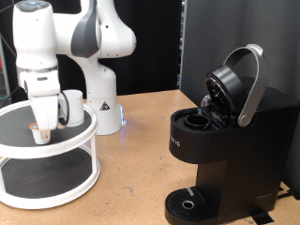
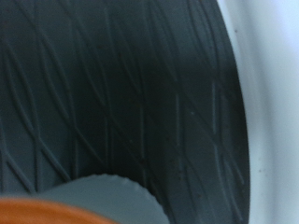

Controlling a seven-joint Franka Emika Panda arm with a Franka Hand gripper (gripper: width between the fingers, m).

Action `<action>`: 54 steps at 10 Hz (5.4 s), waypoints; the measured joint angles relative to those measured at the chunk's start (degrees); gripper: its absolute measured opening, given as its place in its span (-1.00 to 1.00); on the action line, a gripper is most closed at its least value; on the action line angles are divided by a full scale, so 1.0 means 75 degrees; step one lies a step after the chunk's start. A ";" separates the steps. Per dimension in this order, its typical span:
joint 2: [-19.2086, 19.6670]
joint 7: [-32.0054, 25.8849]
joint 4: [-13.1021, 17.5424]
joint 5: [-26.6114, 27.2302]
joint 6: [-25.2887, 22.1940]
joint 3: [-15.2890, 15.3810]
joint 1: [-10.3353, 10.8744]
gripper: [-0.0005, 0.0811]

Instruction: Make a cup of coffee with the keurig machine

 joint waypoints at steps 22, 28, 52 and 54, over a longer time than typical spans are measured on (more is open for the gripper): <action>-0.1476 -0.0019 0.1230 0.3603 -0.2626 0.0187 0.0814 0.15; -0.1390 0.1058 0.1292 0.4333 -0.2076 0.0696 0.1029 0.14; 0.1025 0.1169 0.3791 0.5898 -0.2841 0.1665 0.2618 0.14; 0.1022 0.1425 0.3719 0.5898 -0.2581 0.1730 0.2617 0.14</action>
